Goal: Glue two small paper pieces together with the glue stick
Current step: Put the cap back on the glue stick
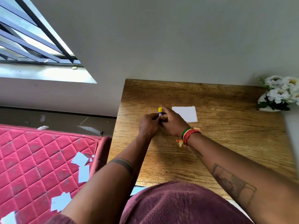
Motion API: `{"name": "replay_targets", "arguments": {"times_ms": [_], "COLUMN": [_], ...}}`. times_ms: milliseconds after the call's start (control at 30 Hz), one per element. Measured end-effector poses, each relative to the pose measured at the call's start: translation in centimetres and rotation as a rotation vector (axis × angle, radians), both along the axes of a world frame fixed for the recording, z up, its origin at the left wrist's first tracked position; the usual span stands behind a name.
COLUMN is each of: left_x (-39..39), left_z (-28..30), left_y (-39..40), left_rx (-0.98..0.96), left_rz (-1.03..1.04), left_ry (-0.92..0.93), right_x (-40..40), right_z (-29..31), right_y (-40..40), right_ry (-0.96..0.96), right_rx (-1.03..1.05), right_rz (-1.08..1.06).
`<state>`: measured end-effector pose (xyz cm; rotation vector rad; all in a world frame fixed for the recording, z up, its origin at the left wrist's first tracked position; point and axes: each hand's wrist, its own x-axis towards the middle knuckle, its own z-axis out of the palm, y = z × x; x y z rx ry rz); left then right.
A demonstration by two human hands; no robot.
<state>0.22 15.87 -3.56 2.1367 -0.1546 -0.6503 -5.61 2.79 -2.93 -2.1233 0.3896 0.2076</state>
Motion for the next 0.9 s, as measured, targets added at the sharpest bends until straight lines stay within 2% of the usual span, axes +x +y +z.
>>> {"name": "replay_targets", "arguments": {"times_ms": [100,267,333,533,633,900], "left_x": [0.6,2.2,2.6,4.0,4.4,4.9], "left_z": [0.3,0.8,0.9,0.7,0.8,0.8], "left_y": [-0.8,-2.1,-2.5,-2.5,-2.4,-2.1], "left_rx": [-0.024,-0.085,-0.051,0.072,0.113,0.157], "left_rz": [0.006,0.105,0.119,0.034,-0.030,-0.099], "left_ry": [-0.007,-0.013,-0.061,-0.202,-0.246,-0.289], "right_x": [0.5,2.0,3.1,6.4,6.9,6.4], "right_z": [-0.3,0.1,0.2,-0.4,-1.4,-2.6], "right_y": [0.1,-0.8,-1.3,-2.3,-2.6,-2.9], "right_ry": [-0.034,-0.070,-0.095,-0.120,-0.060,0.030], "right_rx": [-0.104,-0.062,-0.088,-0.259,-0.340,-0.346], "right_rz": [-0.093,-0.251,-0.277,-0.233,-0.173,-0.132]}}
